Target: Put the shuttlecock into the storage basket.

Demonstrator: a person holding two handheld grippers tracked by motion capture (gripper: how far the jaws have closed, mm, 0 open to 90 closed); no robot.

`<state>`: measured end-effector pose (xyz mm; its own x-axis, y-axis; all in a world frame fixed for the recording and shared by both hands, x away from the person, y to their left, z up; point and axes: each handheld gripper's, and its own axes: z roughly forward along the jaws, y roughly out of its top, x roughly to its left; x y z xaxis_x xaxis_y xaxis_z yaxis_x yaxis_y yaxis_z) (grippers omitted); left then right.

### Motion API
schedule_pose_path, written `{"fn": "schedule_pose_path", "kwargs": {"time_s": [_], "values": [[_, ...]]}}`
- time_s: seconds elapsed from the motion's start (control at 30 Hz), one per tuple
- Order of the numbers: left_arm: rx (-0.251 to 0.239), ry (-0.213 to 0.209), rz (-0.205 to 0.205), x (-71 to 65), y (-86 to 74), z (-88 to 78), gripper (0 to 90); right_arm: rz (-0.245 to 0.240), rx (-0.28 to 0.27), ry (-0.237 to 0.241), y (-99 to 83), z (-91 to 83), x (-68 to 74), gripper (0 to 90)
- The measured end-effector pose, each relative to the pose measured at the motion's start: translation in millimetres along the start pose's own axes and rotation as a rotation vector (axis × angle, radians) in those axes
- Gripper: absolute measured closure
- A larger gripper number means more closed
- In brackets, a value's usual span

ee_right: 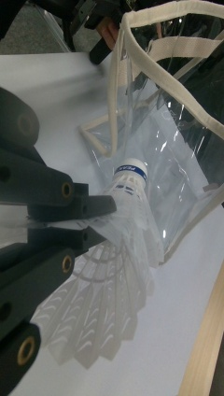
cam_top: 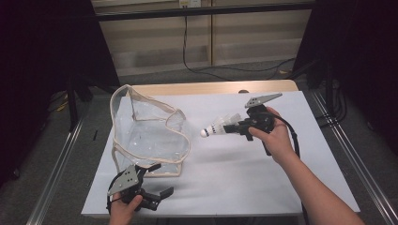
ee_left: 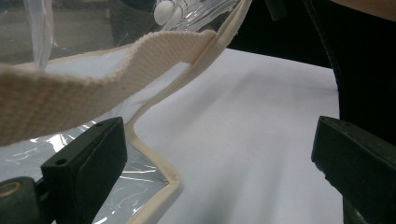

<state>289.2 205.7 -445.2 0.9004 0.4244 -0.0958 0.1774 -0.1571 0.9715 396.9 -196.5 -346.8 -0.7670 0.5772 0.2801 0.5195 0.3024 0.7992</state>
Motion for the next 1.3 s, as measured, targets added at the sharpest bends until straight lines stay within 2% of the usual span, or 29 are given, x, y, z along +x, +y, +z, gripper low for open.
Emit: {"fn": "schedule_pose_path", "kwargs": {"time_s": [0.77,1.3], "values": [[0.000,0.002,0.002,-0.2,0.2,-0.2,3.7,-0.005,-0.008,-0.007,17.7,-10.0,6.2,88.2],[0.000,0.000,0.003,-0.1,0.4,-0.2,3.7,-0.029,-0.012,-0.013,35.5,-16.1,13.4,88.1]]}}
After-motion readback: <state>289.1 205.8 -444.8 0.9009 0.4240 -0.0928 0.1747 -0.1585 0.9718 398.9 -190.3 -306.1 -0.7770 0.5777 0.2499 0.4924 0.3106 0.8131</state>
